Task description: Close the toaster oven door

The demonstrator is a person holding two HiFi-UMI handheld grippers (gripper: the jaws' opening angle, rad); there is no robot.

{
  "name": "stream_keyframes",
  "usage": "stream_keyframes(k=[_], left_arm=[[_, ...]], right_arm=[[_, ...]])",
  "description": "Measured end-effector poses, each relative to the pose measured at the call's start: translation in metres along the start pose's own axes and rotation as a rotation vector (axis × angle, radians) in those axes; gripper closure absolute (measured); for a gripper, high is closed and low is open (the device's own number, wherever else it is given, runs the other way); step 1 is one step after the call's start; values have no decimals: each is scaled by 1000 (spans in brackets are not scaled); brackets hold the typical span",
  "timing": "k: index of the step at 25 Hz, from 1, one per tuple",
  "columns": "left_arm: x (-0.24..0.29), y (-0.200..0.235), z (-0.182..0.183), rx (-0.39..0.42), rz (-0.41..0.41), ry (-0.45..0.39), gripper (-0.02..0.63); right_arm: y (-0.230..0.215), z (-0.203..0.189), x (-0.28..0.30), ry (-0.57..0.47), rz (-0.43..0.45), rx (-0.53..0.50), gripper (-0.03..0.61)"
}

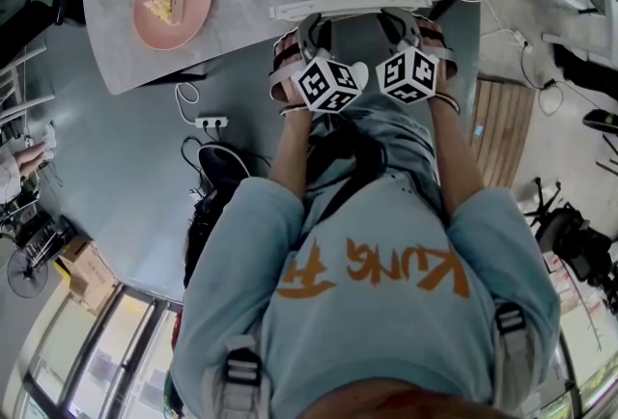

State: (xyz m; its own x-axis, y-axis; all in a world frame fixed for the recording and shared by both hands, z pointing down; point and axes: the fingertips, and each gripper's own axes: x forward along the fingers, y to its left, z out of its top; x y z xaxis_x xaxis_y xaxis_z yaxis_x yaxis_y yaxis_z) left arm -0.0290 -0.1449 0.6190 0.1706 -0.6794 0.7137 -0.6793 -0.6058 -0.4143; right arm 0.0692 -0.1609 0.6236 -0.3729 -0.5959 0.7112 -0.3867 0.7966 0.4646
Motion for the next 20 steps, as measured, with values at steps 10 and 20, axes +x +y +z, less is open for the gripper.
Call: stream_keyframes(k=[10,20], left_arm=[[-9,18,14,48,55,-35,509],[-29,58,47,82,147,-108,469]], right_arm=[[-12,12,-7,-13,-54,-61,445],[-59,44,-20,-63,-162,-131,437]])
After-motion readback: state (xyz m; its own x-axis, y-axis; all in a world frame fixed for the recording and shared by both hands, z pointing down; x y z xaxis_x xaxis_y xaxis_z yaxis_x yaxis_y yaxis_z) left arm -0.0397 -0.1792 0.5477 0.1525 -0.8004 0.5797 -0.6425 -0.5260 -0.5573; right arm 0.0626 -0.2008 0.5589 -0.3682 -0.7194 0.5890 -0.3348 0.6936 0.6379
